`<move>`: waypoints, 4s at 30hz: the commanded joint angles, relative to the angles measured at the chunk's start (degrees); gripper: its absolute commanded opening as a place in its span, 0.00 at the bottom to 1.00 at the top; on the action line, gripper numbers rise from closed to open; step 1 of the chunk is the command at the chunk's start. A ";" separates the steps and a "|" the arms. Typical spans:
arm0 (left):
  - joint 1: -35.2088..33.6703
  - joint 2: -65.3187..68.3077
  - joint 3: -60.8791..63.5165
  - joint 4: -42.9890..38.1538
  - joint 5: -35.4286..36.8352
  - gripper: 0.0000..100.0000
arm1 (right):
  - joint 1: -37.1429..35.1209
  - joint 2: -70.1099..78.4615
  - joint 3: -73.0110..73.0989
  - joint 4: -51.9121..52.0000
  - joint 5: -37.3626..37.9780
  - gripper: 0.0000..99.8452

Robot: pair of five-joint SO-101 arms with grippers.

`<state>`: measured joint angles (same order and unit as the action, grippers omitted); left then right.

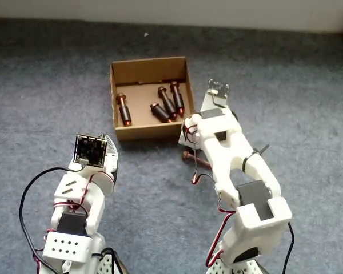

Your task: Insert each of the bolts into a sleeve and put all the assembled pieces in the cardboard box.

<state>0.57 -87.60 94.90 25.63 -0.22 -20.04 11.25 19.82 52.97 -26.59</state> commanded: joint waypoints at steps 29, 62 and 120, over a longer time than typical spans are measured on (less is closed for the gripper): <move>-0.13 0.04 -8.40 14.15 -5.01 0.07 | 13.76 -55.96 43.56 -29.23 -0.44 0.00; 30.55 76.79 -65.80 28.22 30.15 0.30 | 32.13 -55.87 50.86 -48.57 -8.09 0.00; 34.86 122.59 -108.35 54.68 38.07 0.25 | 32.92 -56.04 51.12 -48.57 -7.91 0.00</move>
<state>38.73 33.19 -8.40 81.54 37.32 12.31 -42.46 71.16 5.93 -34.07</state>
